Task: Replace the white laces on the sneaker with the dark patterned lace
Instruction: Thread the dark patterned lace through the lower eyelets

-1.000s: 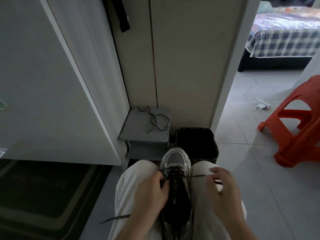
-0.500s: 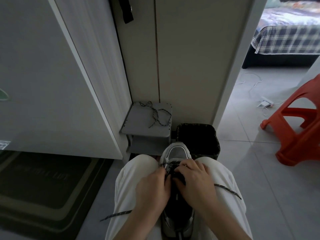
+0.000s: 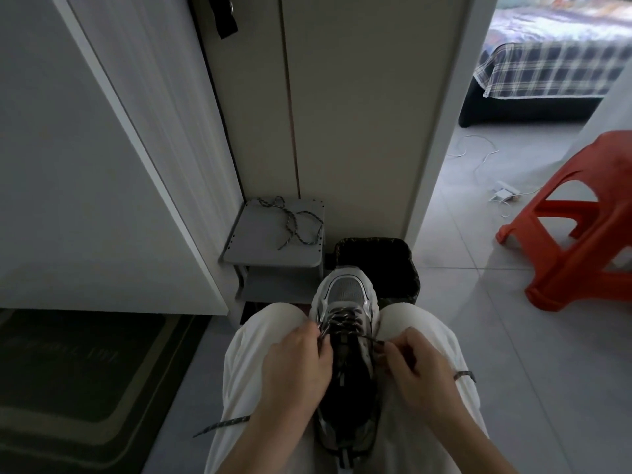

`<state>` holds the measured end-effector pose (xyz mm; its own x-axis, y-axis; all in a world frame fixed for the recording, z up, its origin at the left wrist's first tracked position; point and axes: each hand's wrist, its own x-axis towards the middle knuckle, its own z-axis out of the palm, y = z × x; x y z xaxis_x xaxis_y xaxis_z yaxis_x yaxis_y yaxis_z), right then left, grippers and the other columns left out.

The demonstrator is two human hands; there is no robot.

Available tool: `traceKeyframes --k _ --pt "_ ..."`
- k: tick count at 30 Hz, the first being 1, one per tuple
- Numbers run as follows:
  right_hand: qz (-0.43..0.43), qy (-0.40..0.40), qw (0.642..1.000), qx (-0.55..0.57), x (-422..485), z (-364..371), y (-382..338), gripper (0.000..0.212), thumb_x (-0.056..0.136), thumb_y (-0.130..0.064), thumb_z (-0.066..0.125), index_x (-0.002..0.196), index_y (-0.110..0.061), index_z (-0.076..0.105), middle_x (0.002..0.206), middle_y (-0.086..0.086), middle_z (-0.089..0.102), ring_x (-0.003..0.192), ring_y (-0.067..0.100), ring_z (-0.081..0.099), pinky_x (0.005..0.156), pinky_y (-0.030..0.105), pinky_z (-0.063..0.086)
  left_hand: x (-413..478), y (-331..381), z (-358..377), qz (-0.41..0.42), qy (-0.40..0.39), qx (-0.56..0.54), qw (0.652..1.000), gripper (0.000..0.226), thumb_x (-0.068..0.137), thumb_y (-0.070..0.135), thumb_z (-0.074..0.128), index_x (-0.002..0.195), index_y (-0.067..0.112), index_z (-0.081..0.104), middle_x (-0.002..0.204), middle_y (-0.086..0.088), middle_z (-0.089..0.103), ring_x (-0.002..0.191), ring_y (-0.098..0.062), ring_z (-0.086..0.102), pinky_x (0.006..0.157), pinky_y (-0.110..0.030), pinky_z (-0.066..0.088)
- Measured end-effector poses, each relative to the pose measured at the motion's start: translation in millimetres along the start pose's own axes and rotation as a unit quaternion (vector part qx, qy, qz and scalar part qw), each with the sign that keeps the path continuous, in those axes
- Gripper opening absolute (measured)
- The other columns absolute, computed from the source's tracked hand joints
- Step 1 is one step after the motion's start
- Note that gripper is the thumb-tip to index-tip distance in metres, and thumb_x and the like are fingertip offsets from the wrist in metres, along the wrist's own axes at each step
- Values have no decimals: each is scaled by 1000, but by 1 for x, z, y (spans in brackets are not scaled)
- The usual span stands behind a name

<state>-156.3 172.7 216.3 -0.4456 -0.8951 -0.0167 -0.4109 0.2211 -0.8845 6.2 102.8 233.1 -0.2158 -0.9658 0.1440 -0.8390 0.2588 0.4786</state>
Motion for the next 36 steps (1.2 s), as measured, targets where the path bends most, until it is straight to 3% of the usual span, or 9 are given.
traceKeyframes --k 3,7,13,16,18,22,26,31,36 --pt "-40 -4 999 -37 -2 1 -1 27 85 -21 61 64 -33 50 60 -12 60 49 3 50 46 12 39 1 1 0 9 -4 7 1000 25 91 38 50 72 25 43 55 10 41 48 -7 40 46 -17 23" --pt "-56 -15 995 -77 -4 3 -1 28 86 -19 61 64 -26 44 58 -18 58 48 4 48 46 14 37 0 3 5 20 -26 4 999 22 92 39 49 76 26 42 61 13 44 49 -5 38 45 -15 24" --pt "-36 1 998 -58 -6 6 0 26 87 -23 61 66 -23 46 57 -6 59 45 5 47 45 17 36 -1 -10 9 -11 -38 -88 995 24 88 34 59 69 26 46 46 8 41 43 -5 43 49 -12 37" --pt "-54 -5 998 -43 -8 7 0 24 83 -28 68 66 -29 51 63 -16 63 54 -1 56 49 10 40 1 -13 10 -13 -28 -109 994 24 86 33 61 68 26 48 42 7 40 50 0 51 51 -11 39" --pt "-72 -35 995 -53 -10 7 1 22 74 -34 76 67 -30 56 75 -16 69 65 -1 62 58 16 49 1 -15 12 -14 -28 -111 993 24 86 35 62 67 28 48 41 7 40 53 5 51 52 -11 39" --pt "-255 -3 944 -209 -15 15 11 26 60 -25 87 68 -18 64 102 -3 69 80 13 68 60 21 53 -4 -20 16 -27 -23 -118 992 23 84 39 63 69 28 50 46 11 48 47 -2 50 45 -13 34" --pt "-341 12 898 -279 -19 22 14 14 80 -27 63 69 -18 65 103 6 68 78 21 66 49 24 51 -14 -23 19 2 -23 -124 992 14 80 41 65 78 30 56 67 17 60 61 3 55 55 -7 38" --pt "-333 19 904 -269 -20 24 13 10 77 -26 61 73 -17 58 93 0 66 74 14 60 50 20 44 -21 -26 21 19 -17 -127 992 10 80 33 67 84 26 60 72 15 61 62 1 55 57 -9 40" --pt "-247 49 928 -276 -15 26 10 37 51 -26 84 67 -19 51 57 -10 52 46 11 49 41 20 33 -20 -27 17 13 16 -140 990 7 80 21 69 77 21 64 59 16 57 62 -1 57 51 -7 38"
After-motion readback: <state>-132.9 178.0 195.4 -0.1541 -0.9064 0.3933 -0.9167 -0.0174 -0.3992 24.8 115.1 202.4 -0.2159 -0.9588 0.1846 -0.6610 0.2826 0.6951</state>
